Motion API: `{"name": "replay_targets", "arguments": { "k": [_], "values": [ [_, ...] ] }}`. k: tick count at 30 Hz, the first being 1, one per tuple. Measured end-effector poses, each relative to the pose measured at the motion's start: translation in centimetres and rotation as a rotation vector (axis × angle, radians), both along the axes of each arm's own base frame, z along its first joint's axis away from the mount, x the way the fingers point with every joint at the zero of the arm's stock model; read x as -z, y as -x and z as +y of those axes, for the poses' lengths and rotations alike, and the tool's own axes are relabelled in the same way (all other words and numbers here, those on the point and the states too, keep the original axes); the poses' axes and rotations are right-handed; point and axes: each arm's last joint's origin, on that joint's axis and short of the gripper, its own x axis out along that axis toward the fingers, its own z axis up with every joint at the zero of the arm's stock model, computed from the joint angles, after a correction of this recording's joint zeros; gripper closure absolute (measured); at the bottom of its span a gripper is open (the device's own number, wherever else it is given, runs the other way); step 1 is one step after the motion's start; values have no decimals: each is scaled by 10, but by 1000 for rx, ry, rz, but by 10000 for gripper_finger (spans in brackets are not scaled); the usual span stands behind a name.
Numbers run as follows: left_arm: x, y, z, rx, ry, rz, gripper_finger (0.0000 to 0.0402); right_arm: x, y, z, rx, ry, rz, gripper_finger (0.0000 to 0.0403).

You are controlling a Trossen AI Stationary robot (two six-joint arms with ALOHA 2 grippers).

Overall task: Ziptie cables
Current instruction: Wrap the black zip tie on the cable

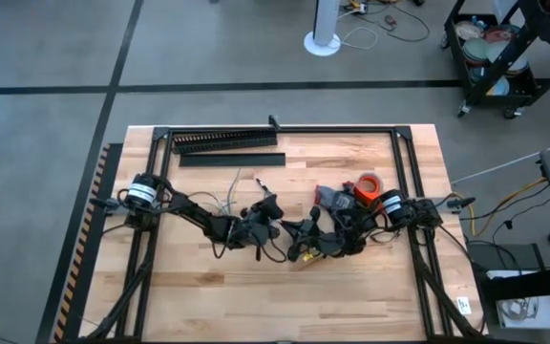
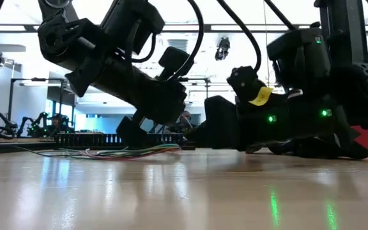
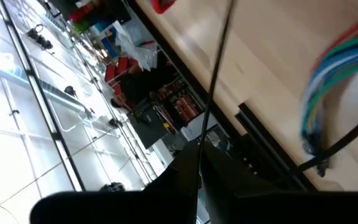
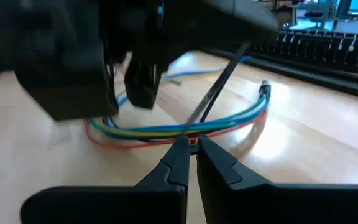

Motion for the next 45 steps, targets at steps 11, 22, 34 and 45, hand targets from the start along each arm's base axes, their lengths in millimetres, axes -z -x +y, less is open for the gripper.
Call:
{"name": "replay_targets", "arguments": {
  "k": [11,22,34,45],
  "values": [
    [-3,-4,5,-17,-2,1,402,1,0,0,3,-11,1,403],
    [-3,-4,6,-5,-26,45,402,-3,-1,-1,32,-133,-73,403],
    [-6,-7,5,7,-34,52,402,-4,-2,-3,51,-213,-120,403],
    [-6,-7,5,9,-41,63,402,-4,-2,-3,52,-233,-130,403]
  ]
}}
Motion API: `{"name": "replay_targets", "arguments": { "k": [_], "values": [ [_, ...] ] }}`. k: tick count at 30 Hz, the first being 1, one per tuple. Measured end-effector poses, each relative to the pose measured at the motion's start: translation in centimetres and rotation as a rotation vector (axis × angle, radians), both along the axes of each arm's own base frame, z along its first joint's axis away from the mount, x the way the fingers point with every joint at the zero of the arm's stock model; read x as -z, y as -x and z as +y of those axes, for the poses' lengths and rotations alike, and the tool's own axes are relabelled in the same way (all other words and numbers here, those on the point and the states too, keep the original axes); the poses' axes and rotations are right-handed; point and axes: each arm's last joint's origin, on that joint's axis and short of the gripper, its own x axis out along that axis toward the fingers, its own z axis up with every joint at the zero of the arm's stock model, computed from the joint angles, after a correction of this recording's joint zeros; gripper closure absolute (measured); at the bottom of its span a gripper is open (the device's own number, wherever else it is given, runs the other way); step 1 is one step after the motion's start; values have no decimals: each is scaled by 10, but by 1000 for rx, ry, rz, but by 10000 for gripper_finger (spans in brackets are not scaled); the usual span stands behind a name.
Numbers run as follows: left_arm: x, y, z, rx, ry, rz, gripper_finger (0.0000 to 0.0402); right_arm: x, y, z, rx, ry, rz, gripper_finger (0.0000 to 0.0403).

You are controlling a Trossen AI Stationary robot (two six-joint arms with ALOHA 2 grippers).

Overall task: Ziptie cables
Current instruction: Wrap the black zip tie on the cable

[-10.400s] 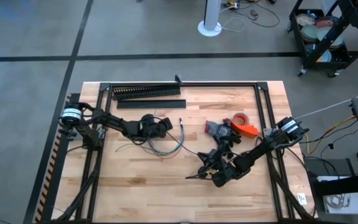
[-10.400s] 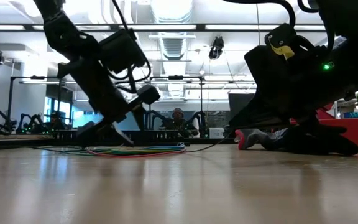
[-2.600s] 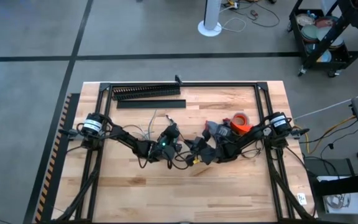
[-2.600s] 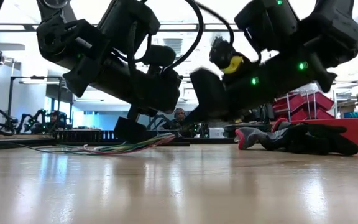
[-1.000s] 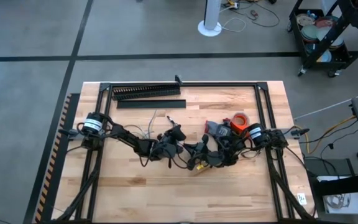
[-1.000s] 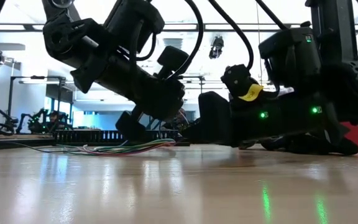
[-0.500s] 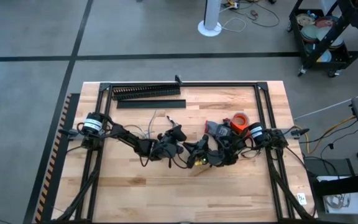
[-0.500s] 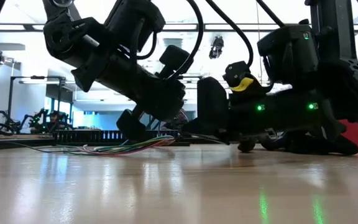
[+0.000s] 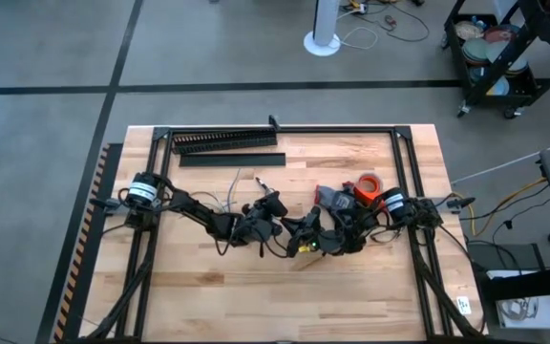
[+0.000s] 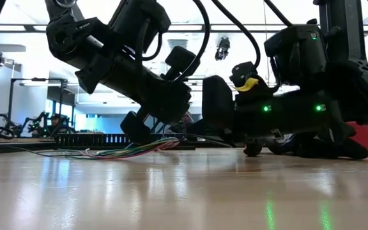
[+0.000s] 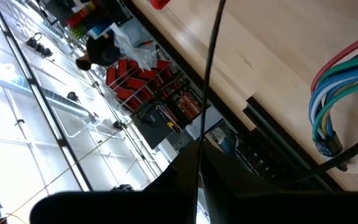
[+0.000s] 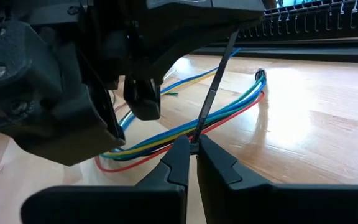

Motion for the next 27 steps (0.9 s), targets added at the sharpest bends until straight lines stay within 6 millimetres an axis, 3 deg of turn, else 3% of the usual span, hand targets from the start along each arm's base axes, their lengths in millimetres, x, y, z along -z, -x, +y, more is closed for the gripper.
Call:
{"name": "replay_targets", "arguments": {
  "k": [27],
  "values": [
    [1,0,0,44,-56,98,402,-7,0,0,6,-92,6,403]
  ]
}}
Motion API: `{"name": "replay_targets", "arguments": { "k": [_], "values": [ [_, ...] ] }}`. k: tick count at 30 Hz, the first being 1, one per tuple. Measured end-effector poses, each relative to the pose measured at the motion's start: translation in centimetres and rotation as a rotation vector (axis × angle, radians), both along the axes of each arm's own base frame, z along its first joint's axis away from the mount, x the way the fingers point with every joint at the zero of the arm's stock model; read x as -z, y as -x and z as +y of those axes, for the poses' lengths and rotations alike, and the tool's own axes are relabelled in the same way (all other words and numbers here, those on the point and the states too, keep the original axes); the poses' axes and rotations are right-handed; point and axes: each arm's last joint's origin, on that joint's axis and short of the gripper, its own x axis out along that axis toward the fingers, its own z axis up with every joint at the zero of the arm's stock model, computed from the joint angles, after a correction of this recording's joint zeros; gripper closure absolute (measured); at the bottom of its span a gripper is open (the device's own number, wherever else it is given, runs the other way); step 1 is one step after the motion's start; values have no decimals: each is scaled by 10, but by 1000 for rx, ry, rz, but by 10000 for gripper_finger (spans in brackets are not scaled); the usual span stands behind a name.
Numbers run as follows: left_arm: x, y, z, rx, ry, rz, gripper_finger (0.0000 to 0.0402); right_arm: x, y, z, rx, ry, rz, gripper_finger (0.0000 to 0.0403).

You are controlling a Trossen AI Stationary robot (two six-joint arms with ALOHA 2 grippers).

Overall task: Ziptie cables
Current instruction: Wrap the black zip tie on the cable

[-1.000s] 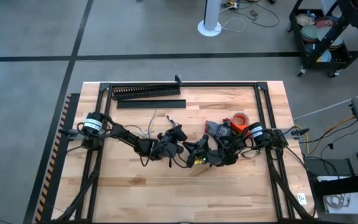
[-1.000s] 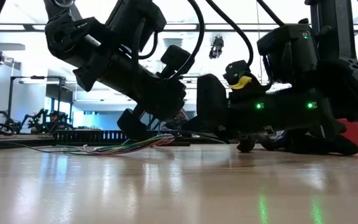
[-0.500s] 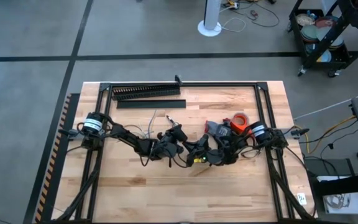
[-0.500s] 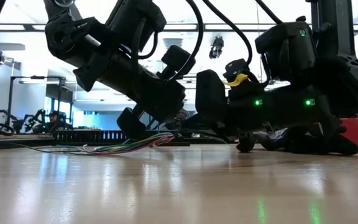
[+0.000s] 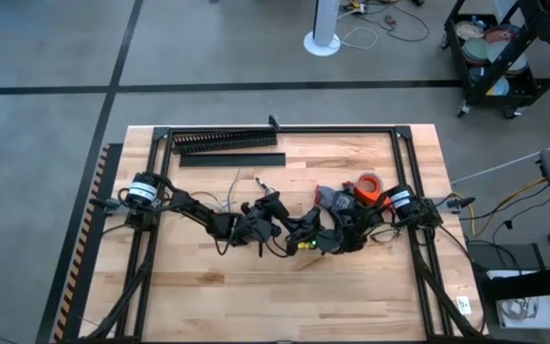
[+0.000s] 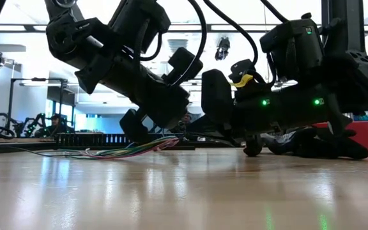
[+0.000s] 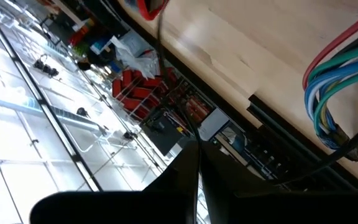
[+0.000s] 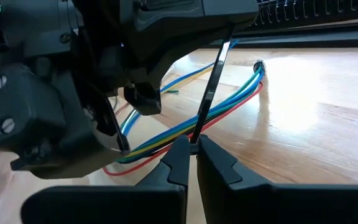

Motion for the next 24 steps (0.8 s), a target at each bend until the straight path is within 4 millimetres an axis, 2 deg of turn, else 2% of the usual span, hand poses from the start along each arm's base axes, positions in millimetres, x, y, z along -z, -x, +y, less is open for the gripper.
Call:
{"name": "replay_targets", "arguments": {
  "k": [24],
  "values": [
    [-1,9,3,34,9,35,402,0,0,0,1,-11,-2,403]
  ]
}}
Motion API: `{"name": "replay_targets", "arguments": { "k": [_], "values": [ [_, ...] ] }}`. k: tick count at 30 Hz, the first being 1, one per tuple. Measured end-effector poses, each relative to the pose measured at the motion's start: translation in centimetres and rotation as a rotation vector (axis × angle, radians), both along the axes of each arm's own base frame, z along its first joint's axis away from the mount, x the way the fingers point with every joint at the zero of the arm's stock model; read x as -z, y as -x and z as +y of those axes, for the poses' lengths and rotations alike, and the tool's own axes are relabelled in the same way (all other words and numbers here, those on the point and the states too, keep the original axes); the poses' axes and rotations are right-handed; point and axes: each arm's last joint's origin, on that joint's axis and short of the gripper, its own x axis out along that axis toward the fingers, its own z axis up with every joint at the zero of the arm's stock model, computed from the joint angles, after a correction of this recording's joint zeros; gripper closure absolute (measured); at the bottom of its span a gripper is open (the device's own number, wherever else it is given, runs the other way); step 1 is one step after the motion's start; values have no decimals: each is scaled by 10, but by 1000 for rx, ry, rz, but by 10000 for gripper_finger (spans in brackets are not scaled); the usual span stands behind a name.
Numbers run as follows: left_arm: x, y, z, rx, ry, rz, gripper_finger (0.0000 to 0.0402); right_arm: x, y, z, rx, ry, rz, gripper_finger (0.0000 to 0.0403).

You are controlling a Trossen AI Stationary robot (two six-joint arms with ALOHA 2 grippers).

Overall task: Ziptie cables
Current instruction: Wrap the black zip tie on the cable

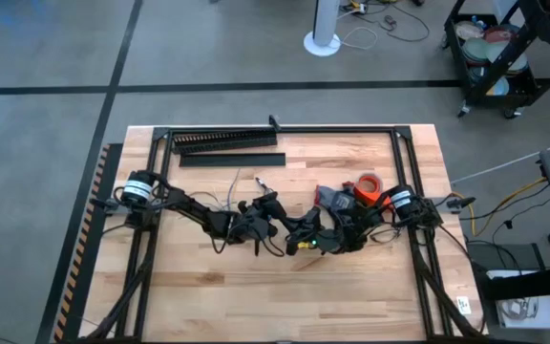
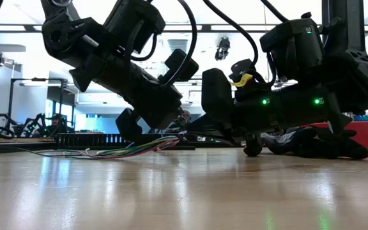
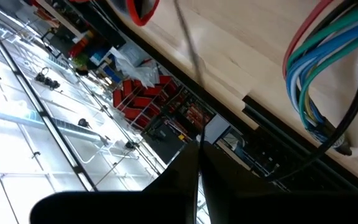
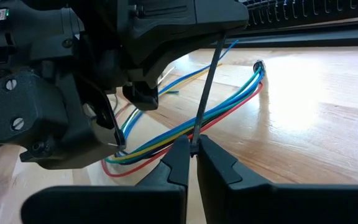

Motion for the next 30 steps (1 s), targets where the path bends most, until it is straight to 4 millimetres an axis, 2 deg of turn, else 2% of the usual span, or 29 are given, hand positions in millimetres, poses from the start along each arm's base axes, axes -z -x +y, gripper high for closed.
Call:
{"name": "replay_targets", "arguments": {
  "k": [7,19,30],
  "values": [
    [-4,-4,-4,36,9,-8,402,0,0,-1,2,-3,-1,403],
    [-17,-5,-3,-1,34,-89,402,0,0,-1,4,-4,-2,403],
    [-14,-5,-4,-3,59,-104,402,0,0,-1,3,-3,0,403]
  ]
}}
